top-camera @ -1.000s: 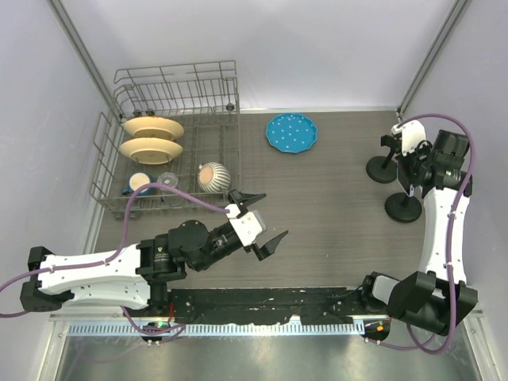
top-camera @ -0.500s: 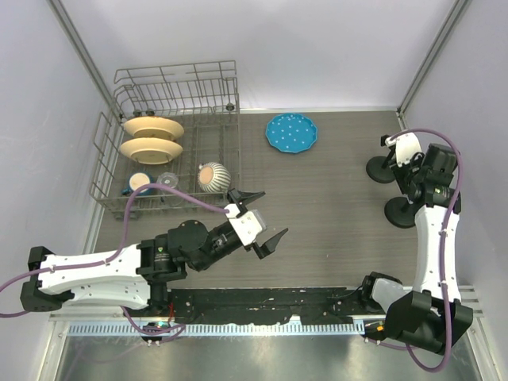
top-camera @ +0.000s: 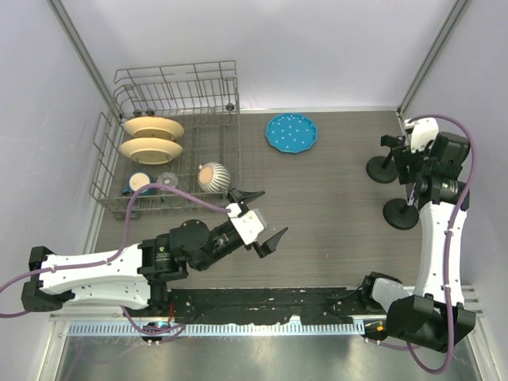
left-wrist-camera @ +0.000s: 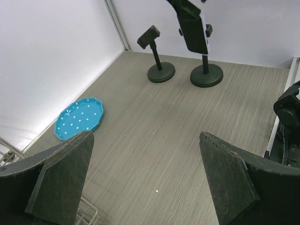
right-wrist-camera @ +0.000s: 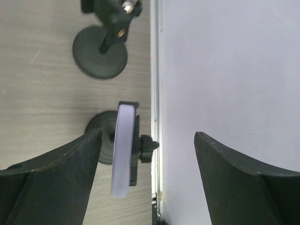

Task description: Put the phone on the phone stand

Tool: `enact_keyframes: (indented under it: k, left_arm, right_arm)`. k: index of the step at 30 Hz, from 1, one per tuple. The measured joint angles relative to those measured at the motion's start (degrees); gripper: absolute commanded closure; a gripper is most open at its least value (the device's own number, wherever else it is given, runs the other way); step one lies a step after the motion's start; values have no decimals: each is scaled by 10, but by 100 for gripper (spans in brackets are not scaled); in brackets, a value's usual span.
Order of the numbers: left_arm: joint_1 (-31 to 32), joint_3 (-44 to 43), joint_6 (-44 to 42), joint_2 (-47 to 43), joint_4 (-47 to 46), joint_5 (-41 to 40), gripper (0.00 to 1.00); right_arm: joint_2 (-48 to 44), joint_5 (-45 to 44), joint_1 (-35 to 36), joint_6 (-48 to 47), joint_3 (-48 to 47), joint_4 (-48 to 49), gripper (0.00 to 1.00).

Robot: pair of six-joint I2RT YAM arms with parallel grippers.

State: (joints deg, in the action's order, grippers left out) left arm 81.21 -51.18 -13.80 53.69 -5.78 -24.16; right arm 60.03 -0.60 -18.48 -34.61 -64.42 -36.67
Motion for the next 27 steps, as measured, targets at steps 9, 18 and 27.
enact_keyframes:
  k: [9, 18, 27]
  left_arm:
    - [-42, -1, 29, 42, 5, 20, 0]
    - [-80, -1, 46, 61, 22, 28, 0]
    - [-89, -3, 48, 62, 23, 34, 0]
  right_arm:
    - [-15, -46, 0, 210, -31, 121, 9]
    - [107, -19, 0, 305, -93, 149, 19]
    - [195, 50, 0, 300, -115, 108, 25]
